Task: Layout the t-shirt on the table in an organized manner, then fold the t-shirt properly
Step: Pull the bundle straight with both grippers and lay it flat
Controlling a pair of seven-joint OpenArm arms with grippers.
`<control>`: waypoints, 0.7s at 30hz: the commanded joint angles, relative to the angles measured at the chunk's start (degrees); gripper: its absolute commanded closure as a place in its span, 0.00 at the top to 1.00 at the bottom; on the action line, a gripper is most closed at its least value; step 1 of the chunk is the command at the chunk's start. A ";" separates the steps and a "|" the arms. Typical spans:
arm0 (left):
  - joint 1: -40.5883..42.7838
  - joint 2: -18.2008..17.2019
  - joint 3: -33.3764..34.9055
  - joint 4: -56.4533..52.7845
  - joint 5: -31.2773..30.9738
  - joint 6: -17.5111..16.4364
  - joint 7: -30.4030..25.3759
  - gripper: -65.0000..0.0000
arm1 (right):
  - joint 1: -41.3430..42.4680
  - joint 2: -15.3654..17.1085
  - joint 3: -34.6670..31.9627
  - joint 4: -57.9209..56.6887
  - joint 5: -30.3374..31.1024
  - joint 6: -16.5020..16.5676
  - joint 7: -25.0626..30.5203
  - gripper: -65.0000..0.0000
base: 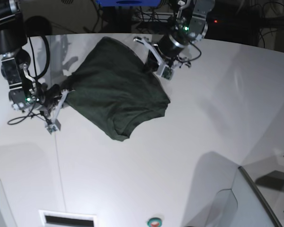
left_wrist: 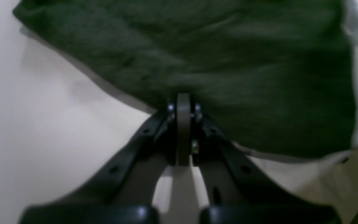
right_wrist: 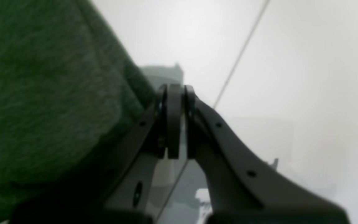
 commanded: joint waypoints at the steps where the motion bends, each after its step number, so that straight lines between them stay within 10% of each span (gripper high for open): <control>1: -1.82 0.44 0.19 -0.37 -0.62 -0.15 -1.67 0.00 | -0.02 0.77 0.24 1.92 0.21 0.01 -0.24 0.03; 21: -22.92 1.76 5.11 -17.51 -0.44 -0.07 -1.67 0.00 | -21.12 -0.72 0.68 22.41 0.12 -0.43 -0.42 0.03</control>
